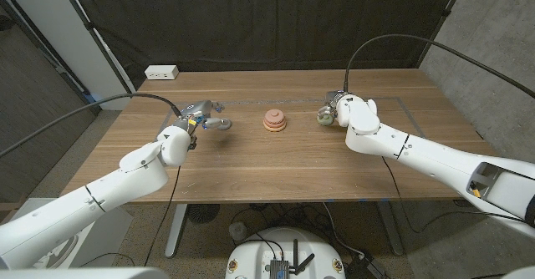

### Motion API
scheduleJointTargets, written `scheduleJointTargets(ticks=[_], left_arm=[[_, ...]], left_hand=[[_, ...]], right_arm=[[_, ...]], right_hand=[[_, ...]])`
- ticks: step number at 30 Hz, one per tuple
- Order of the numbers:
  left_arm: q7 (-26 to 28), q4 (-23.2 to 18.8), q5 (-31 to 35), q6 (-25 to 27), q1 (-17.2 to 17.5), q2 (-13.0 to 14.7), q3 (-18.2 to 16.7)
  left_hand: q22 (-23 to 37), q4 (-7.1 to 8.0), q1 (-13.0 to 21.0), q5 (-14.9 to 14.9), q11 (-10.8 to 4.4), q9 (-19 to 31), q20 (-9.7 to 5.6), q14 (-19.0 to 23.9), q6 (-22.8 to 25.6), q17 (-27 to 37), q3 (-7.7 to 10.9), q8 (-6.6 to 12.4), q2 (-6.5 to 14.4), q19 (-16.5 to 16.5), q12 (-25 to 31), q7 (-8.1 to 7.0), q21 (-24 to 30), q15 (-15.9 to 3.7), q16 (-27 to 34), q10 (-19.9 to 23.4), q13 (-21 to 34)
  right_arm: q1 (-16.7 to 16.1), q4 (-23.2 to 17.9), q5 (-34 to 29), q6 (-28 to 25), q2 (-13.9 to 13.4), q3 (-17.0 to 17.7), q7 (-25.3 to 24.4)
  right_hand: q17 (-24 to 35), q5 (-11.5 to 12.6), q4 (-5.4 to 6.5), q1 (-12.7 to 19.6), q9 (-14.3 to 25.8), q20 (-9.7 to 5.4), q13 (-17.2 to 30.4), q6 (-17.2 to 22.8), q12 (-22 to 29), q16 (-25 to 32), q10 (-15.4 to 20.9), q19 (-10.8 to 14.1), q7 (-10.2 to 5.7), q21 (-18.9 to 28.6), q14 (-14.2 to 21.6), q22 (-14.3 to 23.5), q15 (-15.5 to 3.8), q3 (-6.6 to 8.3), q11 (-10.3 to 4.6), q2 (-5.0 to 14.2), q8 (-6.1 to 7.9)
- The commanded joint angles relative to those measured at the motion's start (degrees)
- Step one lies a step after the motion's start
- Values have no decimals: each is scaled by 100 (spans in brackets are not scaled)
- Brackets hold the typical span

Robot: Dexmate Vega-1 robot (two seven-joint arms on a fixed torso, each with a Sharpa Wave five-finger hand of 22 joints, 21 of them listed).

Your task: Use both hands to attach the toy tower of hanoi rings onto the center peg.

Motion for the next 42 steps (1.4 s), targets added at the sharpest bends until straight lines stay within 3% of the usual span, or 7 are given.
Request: scheduleJointTargets(ticks=[1, 42], left_arm=[[24, -28, -82, -33, 67, 61, -65], [-118, 20, -152, -3, -58, 44, 57]], left_hand=[[12, 2, -22, 33, 16, 10, -736, -17, 54, 23, 30, -15, 48, -46, -31, 28, 41, -527, -27, 62, 5], [12, -24, -46, 52, -8, 17, -742, -22, 40, 33, 116, -31, 68, -46, -59, -5, 47, -527, -46, 50, 23]], right_arm=[[81, 283, 202, -56, 117, -78, -65], [414, 845, 514, -162, 289, -600, -215]], right_hand=[[5, -19, -2, 38, 12, -549, 5, 17, 33, -19, -10, -32, 6, 4, -22, 16, -376, -11, 21, 5, 52], [-77, -58, 5, 184, -37, -549, -32, 36, 76, -136, -23, -67, -11, -27, 14, -2, -378, -169, 16, 73, 79]])
